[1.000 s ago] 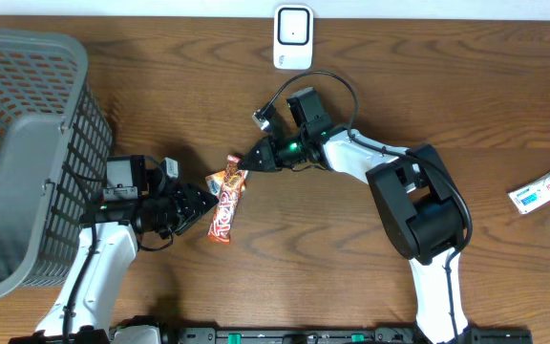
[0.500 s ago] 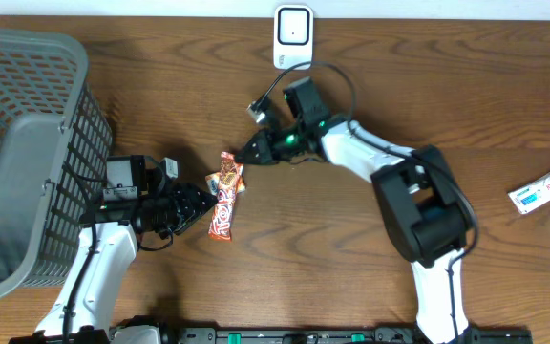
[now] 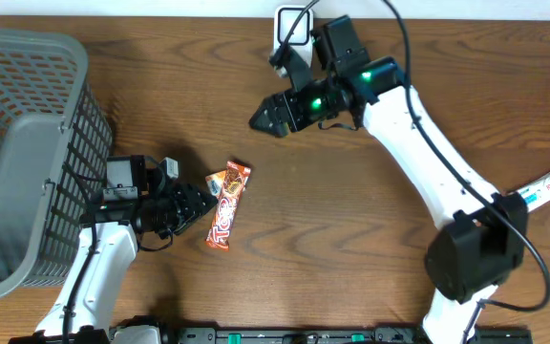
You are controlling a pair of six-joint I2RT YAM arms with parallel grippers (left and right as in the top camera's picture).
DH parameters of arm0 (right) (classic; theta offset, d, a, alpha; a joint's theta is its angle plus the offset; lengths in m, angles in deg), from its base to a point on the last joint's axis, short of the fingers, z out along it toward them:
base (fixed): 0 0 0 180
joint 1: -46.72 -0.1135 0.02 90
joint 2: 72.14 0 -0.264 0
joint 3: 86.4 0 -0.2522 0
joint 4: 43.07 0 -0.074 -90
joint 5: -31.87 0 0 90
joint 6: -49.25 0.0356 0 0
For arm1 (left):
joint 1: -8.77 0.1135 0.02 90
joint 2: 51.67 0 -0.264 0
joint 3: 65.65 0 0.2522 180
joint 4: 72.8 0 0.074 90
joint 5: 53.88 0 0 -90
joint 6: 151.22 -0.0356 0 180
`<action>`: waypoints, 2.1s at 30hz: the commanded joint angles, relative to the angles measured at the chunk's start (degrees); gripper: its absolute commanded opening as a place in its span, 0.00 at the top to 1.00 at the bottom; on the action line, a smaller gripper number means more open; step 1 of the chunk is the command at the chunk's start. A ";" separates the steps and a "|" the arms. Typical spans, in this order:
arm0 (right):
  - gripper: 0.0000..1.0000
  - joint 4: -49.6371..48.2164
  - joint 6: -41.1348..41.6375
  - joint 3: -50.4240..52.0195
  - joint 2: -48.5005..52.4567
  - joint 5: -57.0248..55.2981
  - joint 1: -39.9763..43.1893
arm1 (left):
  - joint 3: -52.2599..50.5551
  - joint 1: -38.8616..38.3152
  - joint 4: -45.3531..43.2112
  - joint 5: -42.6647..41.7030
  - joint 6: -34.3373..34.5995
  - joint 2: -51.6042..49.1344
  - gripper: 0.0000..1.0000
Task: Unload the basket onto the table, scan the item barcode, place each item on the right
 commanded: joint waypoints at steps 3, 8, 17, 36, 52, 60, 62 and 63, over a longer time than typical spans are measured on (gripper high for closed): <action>0.61 -2.34 -1.60 5.38 9.44 4.22 -2.12 | 0.92 0.24 1.25 0.72 -1.27 0.59 0.57; 0.72 -2.14 0.76 5.38 12.26 4.20 -3.67 | 0.92 0.24 1.57 0.74 -1.44 0.59 0.56; 0.27 5.95 5.31 5.64 12.52 4.66 -4.26 | 0.92 2.16 1.57 3.13 -1.40 0.59 0.56; 0.46 -29.29 35.54 26.71 12.55 -1.68 -15.76 | 0.92 11.28 3.15 3.10 -1.42 0.59 0.55; 0.99 -19.21 24.22 28.11 -3.54 -19.41 -15.65 | 0.92 11.28 3.10 3.30 -1.42 0.59 0.33; 0.99 -10.14 7.54 28.11 -20.85 -45.77 -16.22 | 0.90 11.28 3.10 3.30 -1.42 0.57 0.17; 0.99 -10.80 4.79 28.11 -24.24 -44.89 -15.96 | 0.90 11.28 3.10 3.30 -1.42 0.57 0.17; 0.99 -11.30 4.74 28.11 -25.44 -43.04 -15.72 | 0.90 11.28 3.10 3.30 -1.42 0.57 0.17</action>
